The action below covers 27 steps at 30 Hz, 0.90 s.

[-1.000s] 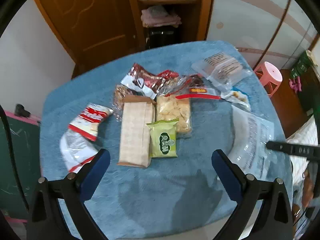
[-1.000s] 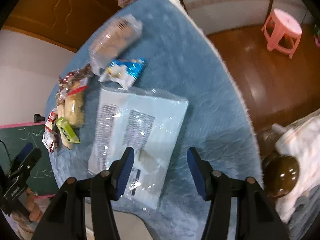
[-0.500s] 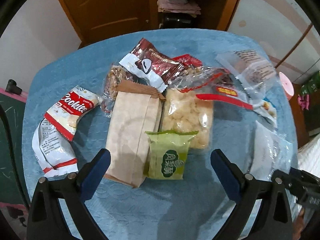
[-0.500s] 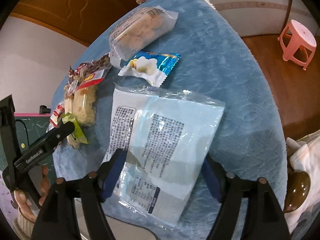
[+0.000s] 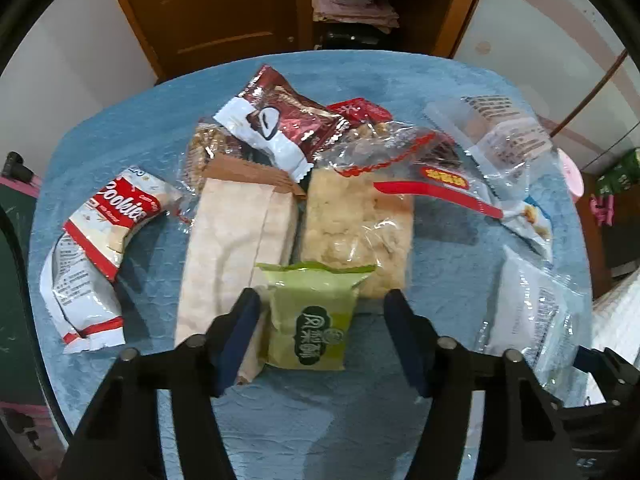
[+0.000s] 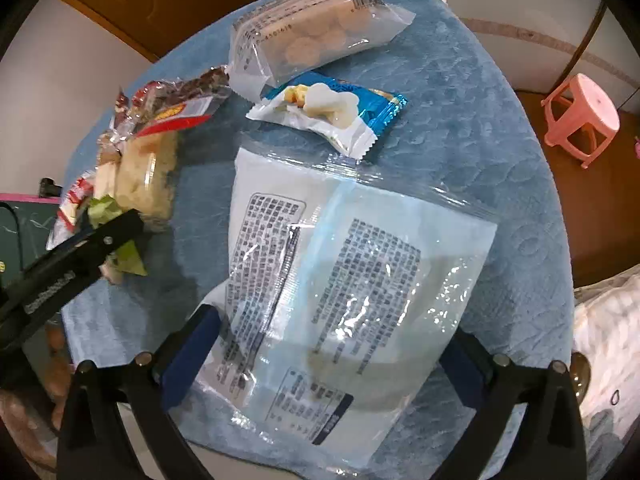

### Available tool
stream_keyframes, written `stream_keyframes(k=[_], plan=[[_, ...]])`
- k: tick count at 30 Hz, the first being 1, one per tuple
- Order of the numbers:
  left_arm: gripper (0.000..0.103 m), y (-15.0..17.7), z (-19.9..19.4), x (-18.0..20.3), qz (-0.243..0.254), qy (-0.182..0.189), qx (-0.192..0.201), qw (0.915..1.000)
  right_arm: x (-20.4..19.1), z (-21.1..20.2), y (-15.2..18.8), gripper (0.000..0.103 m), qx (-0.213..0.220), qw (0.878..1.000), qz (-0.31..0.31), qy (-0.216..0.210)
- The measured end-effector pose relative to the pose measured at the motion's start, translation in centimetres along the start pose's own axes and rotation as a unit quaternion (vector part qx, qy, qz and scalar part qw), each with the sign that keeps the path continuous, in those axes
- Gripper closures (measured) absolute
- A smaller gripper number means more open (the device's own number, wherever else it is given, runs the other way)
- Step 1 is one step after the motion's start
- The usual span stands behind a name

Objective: Organize snacks
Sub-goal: 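Grasp the green packet with left tool while right tool grasps clear-blue printed bag, then carry both packets over the white tray and release them inside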

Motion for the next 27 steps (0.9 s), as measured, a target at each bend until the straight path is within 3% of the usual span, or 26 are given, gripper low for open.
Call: stream_keyframes(k=[3,7,10,12,15,20,27], plan=[[0.052,0.3,-0.1,0.3,-0.012,0.022,-0.001,0.9997,-0.3,0.2,0.0,0.002,0.003,1.0,-0.008,0.011],[0.054,0.8,-0.1,-0.2,-0.019,0.03,-0.001,0.9994,-0.5,-0.4,0.2,0.014,0.015,1.0,-0.025,0.006],[0.062,1.3,0.2,-0.2,-0.022,0.034,-0.011,0.9991,0.5,-1.4,0.1,0.03,0.027,0.999,-0.006,-0.021],[0.064,1.6,-0.1,-1.1,-0.03,0.031,-0.009,0.999,1.1,-2.1,0.1,0.046,0.032,0.999,0.003,-0.034],[0.065,2.0,-0.5,-1.3,-0.045,0.03,-0.008,0.9985,1.6,-2.9,0.3,0.055,0.038,0.998,0.007,-0.049],[0.065,2.8,-2.9,-1.6,-0.048,0.033,0.007,0.9983,2.5,-4.8,1.0,0.061,0.054,0.998,-0.01,-0.042],[0.065,3.2,-10.0,-0.9,-0.029,0.058,0.053,0.9965,1.7,-8.4,2.4,0.062,0.094,0.994,-0.01,-0.049]])
Point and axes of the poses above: each gripper's, at about its wrist camera, not at the fingertips, and z roughly the way its jaws point, x to its right, y to its underside, the point moved 8 cm from there along z, roughly the way its jaws point, and after that the axes turned 4 degrees about -y, right-handed, at the moved point
